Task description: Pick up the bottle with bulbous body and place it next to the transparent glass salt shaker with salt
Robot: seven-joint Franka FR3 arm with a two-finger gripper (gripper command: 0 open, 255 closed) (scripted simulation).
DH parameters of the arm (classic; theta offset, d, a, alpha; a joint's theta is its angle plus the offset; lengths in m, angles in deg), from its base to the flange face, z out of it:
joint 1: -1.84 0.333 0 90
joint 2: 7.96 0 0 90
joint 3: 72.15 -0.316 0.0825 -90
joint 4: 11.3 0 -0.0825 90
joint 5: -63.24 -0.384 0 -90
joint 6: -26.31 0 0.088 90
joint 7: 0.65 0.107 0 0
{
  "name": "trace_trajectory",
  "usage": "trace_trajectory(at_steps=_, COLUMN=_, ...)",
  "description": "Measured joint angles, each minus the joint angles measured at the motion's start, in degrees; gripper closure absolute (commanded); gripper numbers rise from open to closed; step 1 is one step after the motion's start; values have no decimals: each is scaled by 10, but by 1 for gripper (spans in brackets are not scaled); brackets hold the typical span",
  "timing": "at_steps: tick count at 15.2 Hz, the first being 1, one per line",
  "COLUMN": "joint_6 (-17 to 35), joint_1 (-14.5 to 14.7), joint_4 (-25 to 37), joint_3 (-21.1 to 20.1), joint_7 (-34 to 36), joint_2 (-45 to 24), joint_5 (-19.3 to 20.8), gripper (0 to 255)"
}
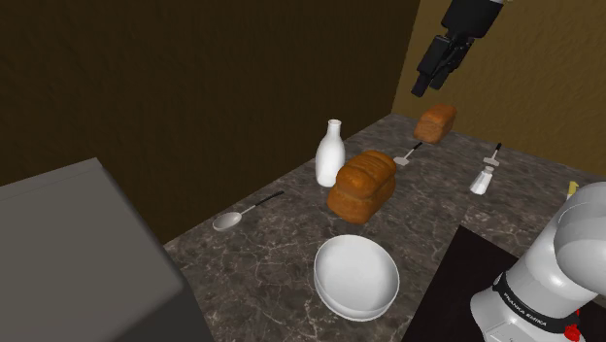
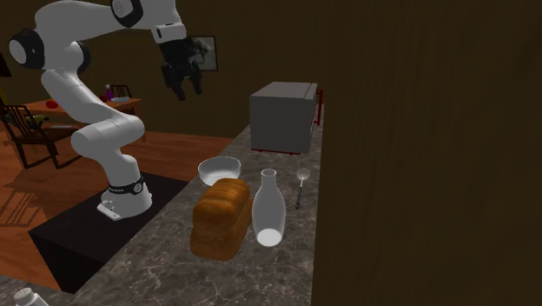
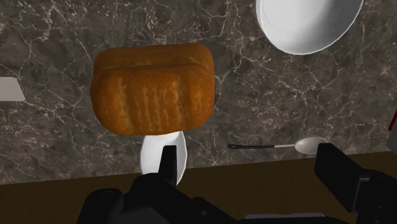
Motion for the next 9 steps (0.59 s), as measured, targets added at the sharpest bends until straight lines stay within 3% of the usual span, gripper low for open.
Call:
trace_trajectory(at_steps=4, joint_6=27, joint_1=-1, joint_4=1, joint_3=6, joint_7=-14, joint_2=-31, joint_5=5, gripper=0)
trace_trajectory(at_steps=9, joint_6=107, joint_1=-5, joint_4=5, joint_3=20, joint_7=-50, joint_2=-123, joint_5=16, gripper=0)
